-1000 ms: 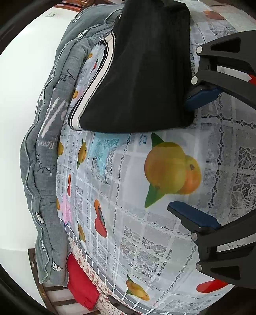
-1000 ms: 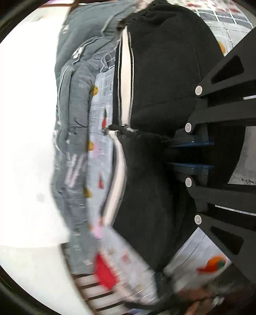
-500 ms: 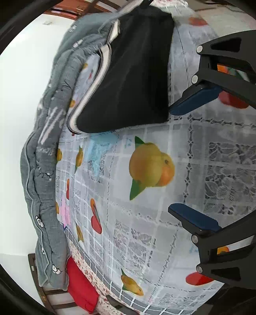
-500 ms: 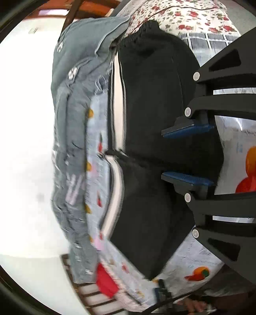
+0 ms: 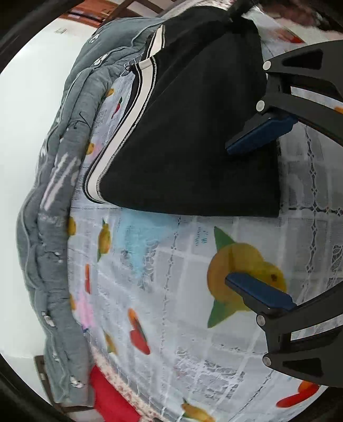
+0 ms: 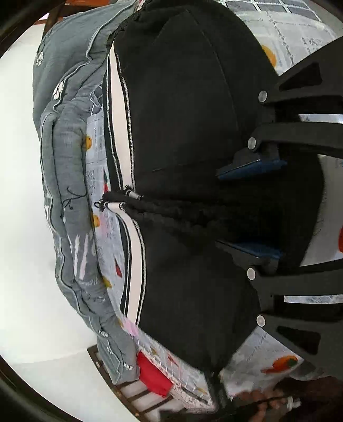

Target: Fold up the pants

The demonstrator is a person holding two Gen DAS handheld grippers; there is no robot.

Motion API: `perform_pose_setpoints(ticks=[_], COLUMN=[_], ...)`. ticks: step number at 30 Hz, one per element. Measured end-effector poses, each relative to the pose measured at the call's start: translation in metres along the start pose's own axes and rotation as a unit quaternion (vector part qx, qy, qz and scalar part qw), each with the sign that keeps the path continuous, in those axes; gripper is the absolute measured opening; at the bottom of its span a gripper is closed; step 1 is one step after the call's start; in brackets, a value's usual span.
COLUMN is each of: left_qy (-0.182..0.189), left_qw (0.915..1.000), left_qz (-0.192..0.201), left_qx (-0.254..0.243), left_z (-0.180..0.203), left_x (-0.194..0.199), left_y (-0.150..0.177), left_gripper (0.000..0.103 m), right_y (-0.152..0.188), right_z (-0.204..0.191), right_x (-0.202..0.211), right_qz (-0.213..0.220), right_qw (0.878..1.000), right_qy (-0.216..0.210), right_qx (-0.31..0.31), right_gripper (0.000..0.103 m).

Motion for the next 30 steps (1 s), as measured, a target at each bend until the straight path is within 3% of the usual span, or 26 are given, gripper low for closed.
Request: perform_pose_setpoints(ticks=[3, 4, 8, 12, 18, 22, 24, 26, 27, 28, 30], left_qy=[0.003, 0.003, 0.021, 0.045, 0.098, 0.133, 0.147, 0.155, 0.152, 0.151, 0.164], left_qw=[1.0, 0.9999, 0.9997, 0.9983, 0.9923, 0.9862, 0.9832, 0.9796, 0.9793, 0.9793, 0.9765], left_qz=[0.004, 0.008, 0.006, -0.023, -0.059, -0.086, -0.095, -0.109, -0.114, -0.116, -0.115], left_qx=[0.006, 0.008, 0.014, 0.029, 0.049, 0.047, 0.053, 0.066, 0.069, 0.07, 0.079], left_z=[-0.001, -0.001, 0.0, -0.001, 0.0, 0.008, 0.011, 0.013, 0.013, 0.014, 0.012], left_x=[0.007, 0.009, 0.004, -0.02, -0.046, -0.059, -0.065, -0.071, -0.072, -0.072, -0.068], left_y=[-0.012, -0.015, -0.032, -0.045, -0.055, -0.062, -0.066, -0.068, -0.069, -0.071, -0.073], left_gripper=[0.091, 0.091, 0.089, 0.077, 0.071, 0.062, 0.043, 0.036, 0.03, 0.028, 0.016], right_y=[-0.005, -0.006, -0.001, 0.007, 0.016, -0.001, -0.01, -0.014, -0.016, -0.015, -0.023], right_z=[0.019, 0.032, 0.095, 0.16, 0.21, 0.224, 0.228, 0.232, 0.232, 0.231, 0.225], right_x=[0.02, 0.029, 0.062, 0.063, 0.028, 0.008, -0.003, -0.01, -0.01, -0.006, 0.004], right_qz=[0.017, 0.028, 0.059, 0.046, 0.029, 0.044, 0.04, 0.032, 0.029, 0.03, 0.043], right_qw=[0.999, 0.998, 0.992, 0.98, 0.972, 0.97, 0.968, 0.966, 0.965, 0.965, 0.968], right_qy=[-0.035, -0.027, 0.058, 0.134, 0.103, 0.1, 0.099, 0.099, 0.108, 0.118, 0.132], right_qx=[-0.031, -0.044, -0.094, -0.143, -0.209, -0.218, -0.227, -0.238, -0.238, -0.233, -0.209], right_gripper=[0.05, 0.05, 0.057, 0.061, 0.061, 0.066, 0.069, 0.07, 0.061, 0.038, 0.023])
Point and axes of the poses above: each gripper's, at about its wrist camera, not at the fingertips, and x roughly against the way its jaws point, z to its right, y to its underside, the point moved 4 cm from there along -x, roughly the way its jaws point, and after that the axes turned 9 degrees about x, right-handed, at the moved point
